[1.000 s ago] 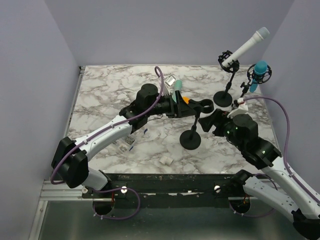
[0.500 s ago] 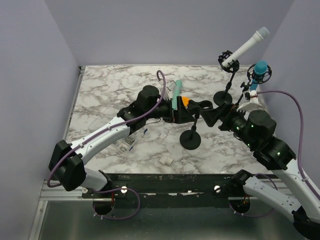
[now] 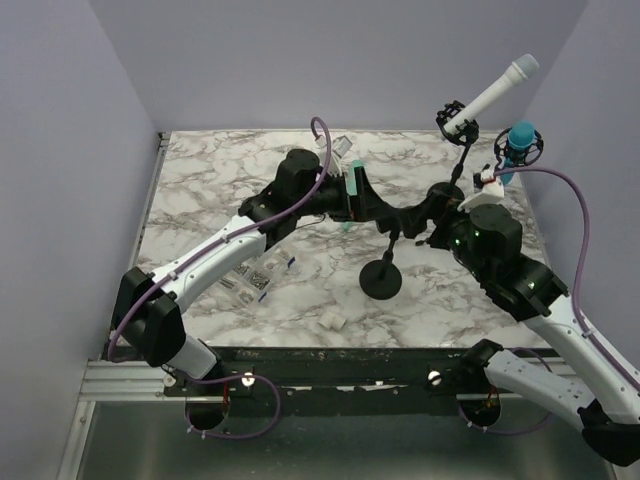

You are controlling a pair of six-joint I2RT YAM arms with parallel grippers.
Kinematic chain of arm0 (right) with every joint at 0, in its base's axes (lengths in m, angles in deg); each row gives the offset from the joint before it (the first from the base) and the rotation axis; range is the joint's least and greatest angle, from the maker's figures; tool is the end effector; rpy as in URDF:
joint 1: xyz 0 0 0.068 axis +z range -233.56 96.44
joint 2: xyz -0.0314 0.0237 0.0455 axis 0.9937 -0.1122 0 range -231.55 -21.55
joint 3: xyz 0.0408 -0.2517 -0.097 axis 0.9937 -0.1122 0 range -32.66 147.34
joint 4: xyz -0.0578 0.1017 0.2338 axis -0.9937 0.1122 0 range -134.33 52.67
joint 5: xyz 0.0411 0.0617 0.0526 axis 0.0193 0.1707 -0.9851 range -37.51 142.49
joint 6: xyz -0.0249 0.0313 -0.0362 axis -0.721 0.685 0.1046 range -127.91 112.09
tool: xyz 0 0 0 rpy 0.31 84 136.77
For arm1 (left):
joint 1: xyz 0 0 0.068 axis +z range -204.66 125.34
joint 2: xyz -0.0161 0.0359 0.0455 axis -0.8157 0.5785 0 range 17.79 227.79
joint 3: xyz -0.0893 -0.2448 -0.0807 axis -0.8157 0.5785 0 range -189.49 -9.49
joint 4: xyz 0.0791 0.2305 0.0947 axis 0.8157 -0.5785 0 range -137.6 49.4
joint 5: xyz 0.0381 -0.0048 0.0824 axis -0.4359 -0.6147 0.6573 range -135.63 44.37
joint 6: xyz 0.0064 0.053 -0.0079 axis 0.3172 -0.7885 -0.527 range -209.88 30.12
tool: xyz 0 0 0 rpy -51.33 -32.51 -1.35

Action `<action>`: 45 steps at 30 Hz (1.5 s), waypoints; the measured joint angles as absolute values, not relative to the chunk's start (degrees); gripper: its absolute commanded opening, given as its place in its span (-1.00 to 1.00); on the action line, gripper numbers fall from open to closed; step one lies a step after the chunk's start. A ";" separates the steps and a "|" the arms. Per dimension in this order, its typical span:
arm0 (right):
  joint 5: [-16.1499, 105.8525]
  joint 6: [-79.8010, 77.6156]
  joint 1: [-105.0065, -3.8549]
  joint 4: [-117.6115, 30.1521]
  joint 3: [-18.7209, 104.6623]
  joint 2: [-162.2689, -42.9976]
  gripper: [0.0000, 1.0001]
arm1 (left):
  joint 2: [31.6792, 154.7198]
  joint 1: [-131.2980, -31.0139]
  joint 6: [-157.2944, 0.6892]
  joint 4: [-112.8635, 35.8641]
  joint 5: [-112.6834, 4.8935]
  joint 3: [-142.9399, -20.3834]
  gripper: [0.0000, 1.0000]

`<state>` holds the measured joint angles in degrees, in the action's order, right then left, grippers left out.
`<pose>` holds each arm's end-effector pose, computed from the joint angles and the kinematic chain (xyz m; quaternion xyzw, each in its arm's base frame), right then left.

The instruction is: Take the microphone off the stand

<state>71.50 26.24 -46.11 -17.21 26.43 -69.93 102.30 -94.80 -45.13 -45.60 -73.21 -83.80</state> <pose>0.1479 0.0987 0.3849 0.0761 0.7923 0.2383 0.5565 0.2556 -0.2371 0.3642 0.1136 0.7767 -0.5379 0.3075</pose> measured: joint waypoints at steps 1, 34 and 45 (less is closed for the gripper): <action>71.69 26.09 -46.11 -17.47 25.22 -69.21 1.00 | 102.85 -94.82 -44.74 -45.05 -73.36 -83.47 0.86; 109.42 9.48 -46.26 -8.77 44.42 -80.62 1.00 | 83.77 -96.41 -52.04 -51.89 -67.74 -74.48 0.97; 109.64 -2.96 -66.91 -15.79 56.15 -95.66 1.00 | 72.01 -96.41 -51.03 -53.51 -70.34 -63.80 0.97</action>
